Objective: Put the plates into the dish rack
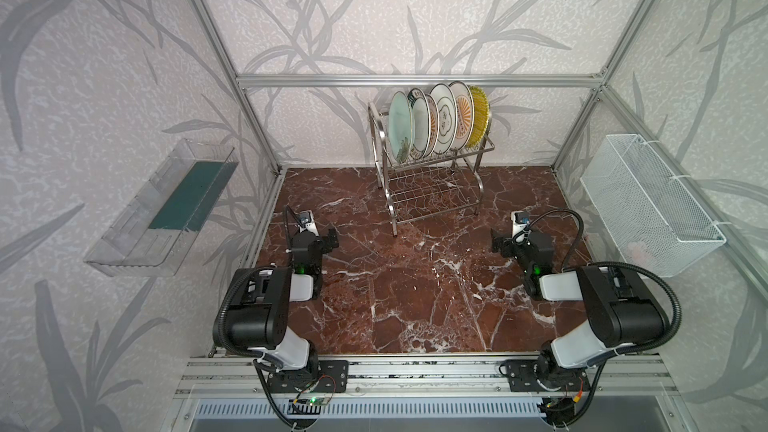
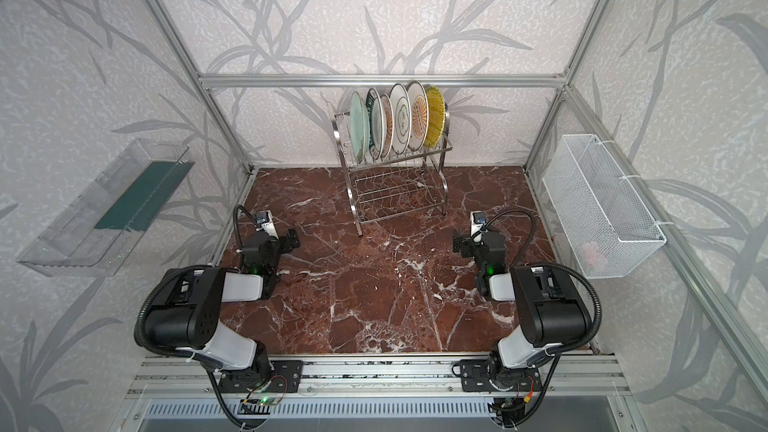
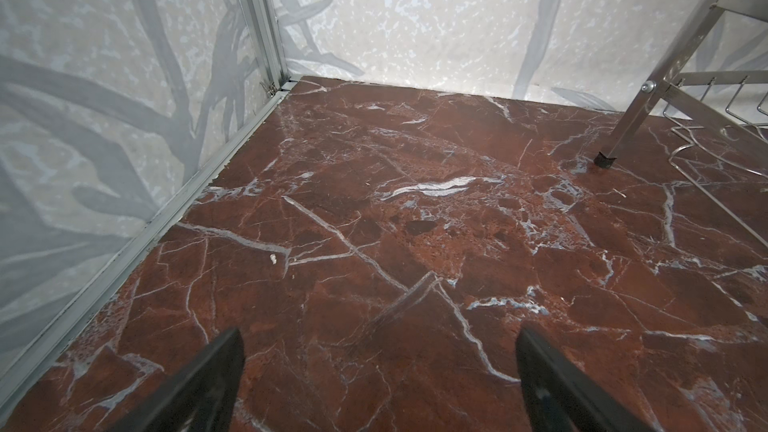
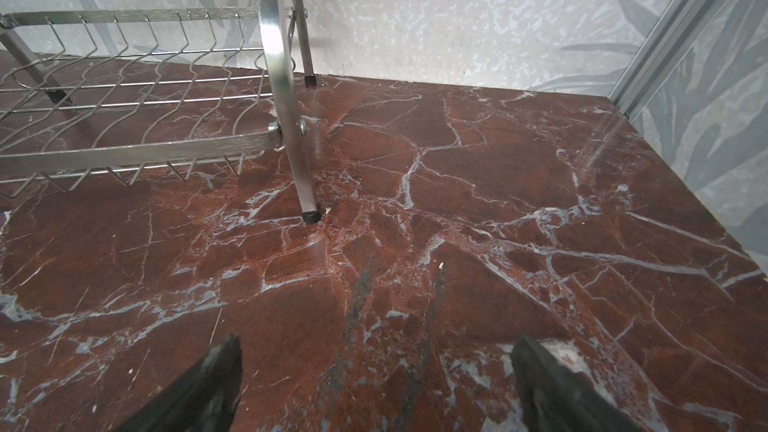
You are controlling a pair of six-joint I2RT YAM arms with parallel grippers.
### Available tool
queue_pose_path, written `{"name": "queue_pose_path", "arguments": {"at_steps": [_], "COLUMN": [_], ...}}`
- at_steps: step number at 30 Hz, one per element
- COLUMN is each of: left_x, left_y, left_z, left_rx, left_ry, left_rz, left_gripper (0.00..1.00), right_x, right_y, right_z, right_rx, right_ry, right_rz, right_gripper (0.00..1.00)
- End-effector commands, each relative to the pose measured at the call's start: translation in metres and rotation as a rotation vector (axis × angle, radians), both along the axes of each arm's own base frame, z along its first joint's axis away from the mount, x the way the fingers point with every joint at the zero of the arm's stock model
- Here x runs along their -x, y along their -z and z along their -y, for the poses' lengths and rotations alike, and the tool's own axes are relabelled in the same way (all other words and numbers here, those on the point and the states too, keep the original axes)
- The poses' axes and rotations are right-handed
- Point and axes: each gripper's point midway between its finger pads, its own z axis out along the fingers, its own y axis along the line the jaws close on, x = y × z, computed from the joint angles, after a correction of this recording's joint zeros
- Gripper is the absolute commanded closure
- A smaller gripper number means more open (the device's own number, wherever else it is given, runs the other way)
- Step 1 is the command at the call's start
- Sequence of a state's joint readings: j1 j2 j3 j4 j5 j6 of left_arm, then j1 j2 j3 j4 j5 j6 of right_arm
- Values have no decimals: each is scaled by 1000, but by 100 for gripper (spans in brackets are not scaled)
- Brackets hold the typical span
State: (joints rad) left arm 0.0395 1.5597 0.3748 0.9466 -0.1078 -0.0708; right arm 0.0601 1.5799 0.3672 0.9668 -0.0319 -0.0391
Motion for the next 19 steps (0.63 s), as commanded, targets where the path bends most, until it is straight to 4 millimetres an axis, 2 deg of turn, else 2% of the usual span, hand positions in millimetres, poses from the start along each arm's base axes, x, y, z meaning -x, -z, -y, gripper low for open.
{"name": "queue_pose_path", "arguments": {"at_steps": [1,19], "left_x": [2,2], "left_y": [1,2], "left_z": [-3,-3], "left_rx": [-20,-21], "left_ry": [-7,-7], "left_rz": [0,-2], "left_gripper": [1,1], "right_x": [-2,-3], "right_y": [-4,-2], "right_z": [-2,-11], "right_rx": [8,34], "right_ry": [-13,-41], "right_rz": [22,8], "right_gripper": [1,1]}}
